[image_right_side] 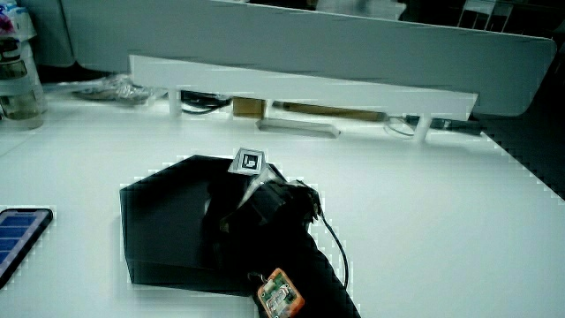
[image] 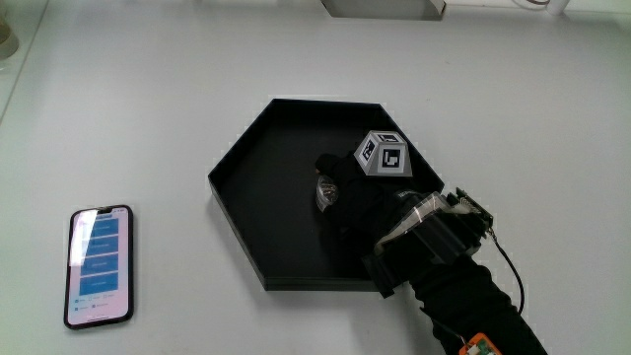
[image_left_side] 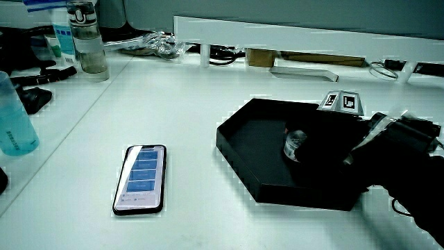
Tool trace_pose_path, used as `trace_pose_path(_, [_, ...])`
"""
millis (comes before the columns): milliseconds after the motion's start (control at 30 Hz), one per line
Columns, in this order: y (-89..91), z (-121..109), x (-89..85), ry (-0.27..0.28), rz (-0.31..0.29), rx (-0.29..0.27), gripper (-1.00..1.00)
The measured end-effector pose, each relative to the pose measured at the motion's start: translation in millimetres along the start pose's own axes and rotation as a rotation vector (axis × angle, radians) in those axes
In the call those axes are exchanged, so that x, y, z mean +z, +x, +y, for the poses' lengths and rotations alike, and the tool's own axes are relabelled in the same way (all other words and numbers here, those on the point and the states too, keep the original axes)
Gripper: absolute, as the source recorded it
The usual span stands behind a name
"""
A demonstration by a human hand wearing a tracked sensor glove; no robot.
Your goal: Place paper clip into plate
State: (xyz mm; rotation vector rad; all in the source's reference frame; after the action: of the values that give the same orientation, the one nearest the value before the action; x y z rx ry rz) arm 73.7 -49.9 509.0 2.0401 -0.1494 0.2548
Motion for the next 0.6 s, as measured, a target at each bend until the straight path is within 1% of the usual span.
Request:
trace_pose_path(67, [-0.5,1,0.9,0.012,-0.001,-0.013,-0.24])
trace_pose_path(100, [-2.3,-1,1.8,-0.007,-0.006,0.0,-0.29])
trace_pose_path(133, [-2.5,0,1.5,-0.008,-0.008,-0.004,-0.33])
trace_pose_path(167, [-3.2,0,0.8,-0.034,-0.009,0.002,-0.38])
trace_pose_path(200, [-2.8,3,-0.1,-0.039,-0.022,-0.012,-0.43])
trace_pose_path(233, [-5.0,1,0.5,-0.04,-0.027,0.004,-0.48])
trace_pose_path(267, [-6.6,1,-0.1,-0.06,-0.03,0.014,-0.52])
trace_pose_path(300, [-7.3,1,-1.0,-0.067,-0.043,0.011,-0.57])
trace_pose_path(333, [-7.1,1,-2.0,-0.088,-0.054,-0.003,-0.62])
trace_pose_path(367, [-6.2,2,-2.6,-0.091,-0.049,0.013,-0.67])
trace_pose_path(400, [-4.1,1,-2.9,-0.102,-0.026,0.009,-0.71])
trace_pose_path(433, [-4.5,-4,-1.0,-0.063,-0.002,0.031,-0.76])
trace_pose_path(467, [-4.5,-6,-0.3,-0.019,-0.021,0.021,-0.81])
trace_pose_path(533, [-8.9,-15,4.8,0.03,-0.016,0.059,-0.9])
trace_pose_path(567, [-12.3,-23,7.7,0.083,-0.03,0.06,-0.95])
trace_pose_path(600, [-15.1,-29,8.8,0.167,-0.089,0.055,-1.0])
